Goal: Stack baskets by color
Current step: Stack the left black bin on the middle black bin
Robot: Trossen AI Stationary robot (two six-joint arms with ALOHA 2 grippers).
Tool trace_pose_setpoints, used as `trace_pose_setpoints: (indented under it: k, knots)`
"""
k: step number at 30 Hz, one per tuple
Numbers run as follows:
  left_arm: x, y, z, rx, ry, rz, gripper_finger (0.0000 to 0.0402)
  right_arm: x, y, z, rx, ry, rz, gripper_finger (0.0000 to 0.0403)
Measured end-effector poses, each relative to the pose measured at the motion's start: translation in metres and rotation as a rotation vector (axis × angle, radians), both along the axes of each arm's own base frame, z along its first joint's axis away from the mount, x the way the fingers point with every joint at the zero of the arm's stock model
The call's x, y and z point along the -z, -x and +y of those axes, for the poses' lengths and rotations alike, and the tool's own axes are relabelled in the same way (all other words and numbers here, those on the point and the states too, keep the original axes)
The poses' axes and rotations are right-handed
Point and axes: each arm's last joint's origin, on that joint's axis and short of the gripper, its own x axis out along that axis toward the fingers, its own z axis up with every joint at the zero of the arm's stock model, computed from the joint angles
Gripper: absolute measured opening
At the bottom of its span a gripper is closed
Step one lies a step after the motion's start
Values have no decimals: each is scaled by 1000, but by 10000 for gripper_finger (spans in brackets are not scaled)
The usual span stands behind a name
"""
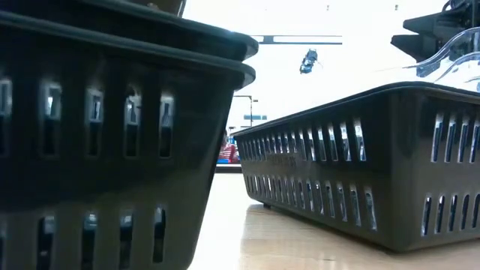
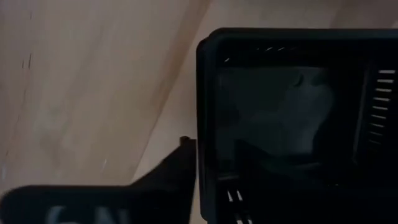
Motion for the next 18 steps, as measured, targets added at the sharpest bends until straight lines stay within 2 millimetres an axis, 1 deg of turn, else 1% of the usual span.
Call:
trace_pose_setpoints:
  k: [4, 8, 12, 18]
  knots:
    - [0, -1, 1, -1, -2, 1, 170, 0, 0, 0, 0, -1, -2, 189]
    - [2, -1, 1, -4, -15, -2, 202, 0, 0, 0, 0, -2, -2, 189]
    - [12, -3, 1, 3, -41, 25, 214, 0, 0, 0, 0, -2, -2, 189]
    - [24, -5, 8, 27, -137, 70, 207, -2, 0, 0, 0, -10, -13, 189]
